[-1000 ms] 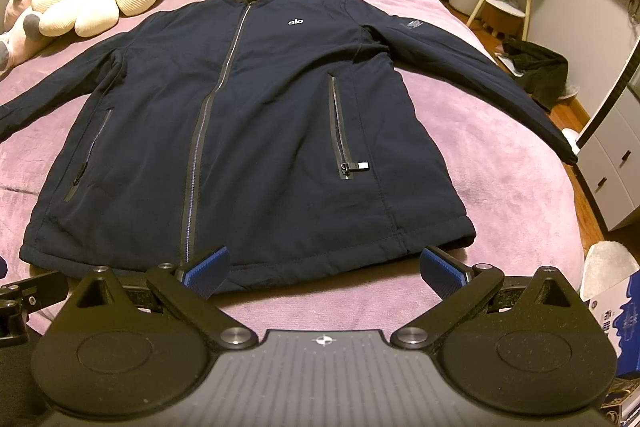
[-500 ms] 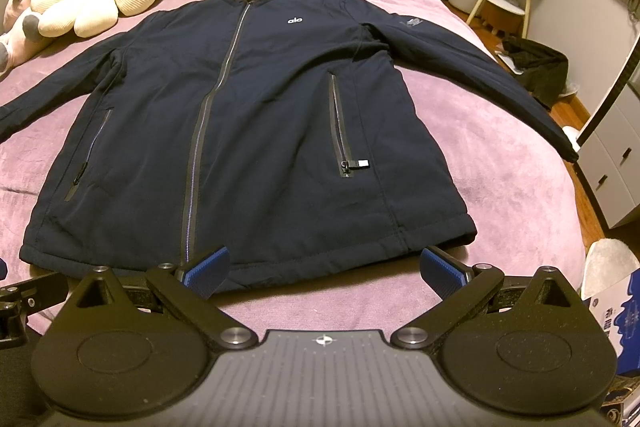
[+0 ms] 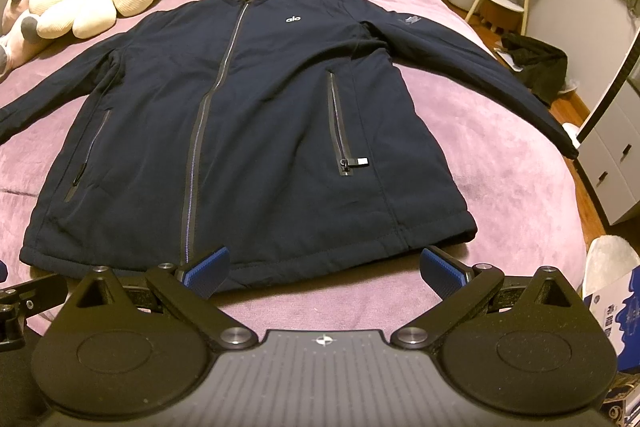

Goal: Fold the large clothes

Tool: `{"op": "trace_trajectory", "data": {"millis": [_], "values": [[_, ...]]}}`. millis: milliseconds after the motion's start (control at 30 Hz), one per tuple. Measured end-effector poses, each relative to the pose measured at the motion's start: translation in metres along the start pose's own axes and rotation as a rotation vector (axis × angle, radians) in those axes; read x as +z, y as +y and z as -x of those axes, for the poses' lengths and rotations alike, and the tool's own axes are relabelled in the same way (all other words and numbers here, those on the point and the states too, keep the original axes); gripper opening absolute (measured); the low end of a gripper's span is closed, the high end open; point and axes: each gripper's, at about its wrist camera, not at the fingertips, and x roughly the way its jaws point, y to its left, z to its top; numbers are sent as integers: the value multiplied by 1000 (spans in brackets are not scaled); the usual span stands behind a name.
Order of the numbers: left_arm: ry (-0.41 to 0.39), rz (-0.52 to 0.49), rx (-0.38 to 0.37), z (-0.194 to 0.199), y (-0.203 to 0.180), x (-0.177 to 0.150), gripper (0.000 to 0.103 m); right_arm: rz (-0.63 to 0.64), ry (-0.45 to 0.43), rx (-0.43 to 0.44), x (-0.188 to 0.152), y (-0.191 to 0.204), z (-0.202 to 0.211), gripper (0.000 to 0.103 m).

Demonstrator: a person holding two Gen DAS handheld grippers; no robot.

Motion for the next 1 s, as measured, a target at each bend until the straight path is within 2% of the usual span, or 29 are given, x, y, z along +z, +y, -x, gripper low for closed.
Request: {"op": "trace_trajectory", "data": {"millis": [1000], "values": [[17,14,-11,-5,3,2,103,-30,24,10,0,-5,-9,101]]}}
